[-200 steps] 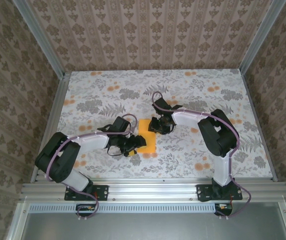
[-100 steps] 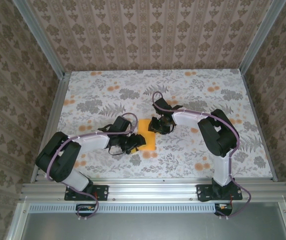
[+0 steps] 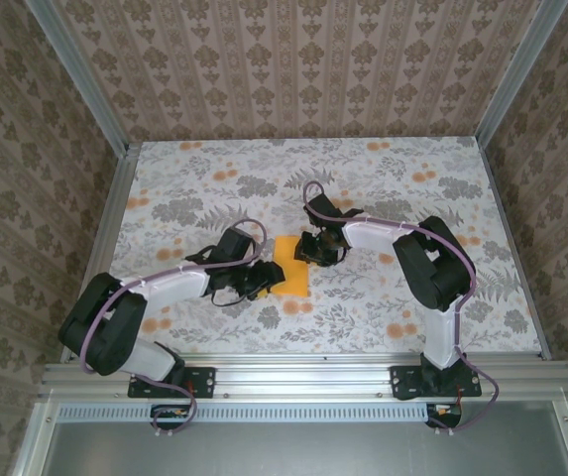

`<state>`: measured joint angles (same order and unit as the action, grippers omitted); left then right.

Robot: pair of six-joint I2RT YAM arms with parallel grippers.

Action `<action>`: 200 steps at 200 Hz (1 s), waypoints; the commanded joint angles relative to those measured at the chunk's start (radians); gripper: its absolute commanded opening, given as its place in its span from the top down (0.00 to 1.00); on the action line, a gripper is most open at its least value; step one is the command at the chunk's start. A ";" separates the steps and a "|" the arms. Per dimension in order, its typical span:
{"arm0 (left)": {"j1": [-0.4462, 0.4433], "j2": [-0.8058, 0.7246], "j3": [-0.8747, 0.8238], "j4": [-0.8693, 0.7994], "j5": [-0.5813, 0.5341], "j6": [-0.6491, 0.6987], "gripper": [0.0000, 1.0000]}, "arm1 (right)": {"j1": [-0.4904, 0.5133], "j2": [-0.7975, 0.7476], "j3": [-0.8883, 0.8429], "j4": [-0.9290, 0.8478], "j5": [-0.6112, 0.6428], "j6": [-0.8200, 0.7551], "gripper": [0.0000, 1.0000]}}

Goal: Fold a paper plane with a square sheet of paper (pick it up from the middle)
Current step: Fold the triangle a second time at the center of the table.

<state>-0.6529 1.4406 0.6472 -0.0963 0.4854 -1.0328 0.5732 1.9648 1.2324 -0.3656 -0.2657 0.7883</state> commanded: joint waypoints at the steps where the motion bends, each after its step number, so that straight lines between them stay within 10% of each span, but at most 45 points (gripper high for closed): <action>1: 0.006 0.000 -0.008 0.015 0.025 0.000 0.51 | 0.000 0.061 -0.051 -0.041 0.031 0.006 0.66; 200: -0.010 0.093 0.056 -0.069 0.034 0.060 0.53 | -0.001 0.067 -0.057 -0.036 0.028 0.009 0.66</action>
<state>-0.6552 1.5219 0.6769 -0.1802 0.5030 -0.9825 0.5709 1.9648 1.2282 -0.3592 -0.2699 0.7883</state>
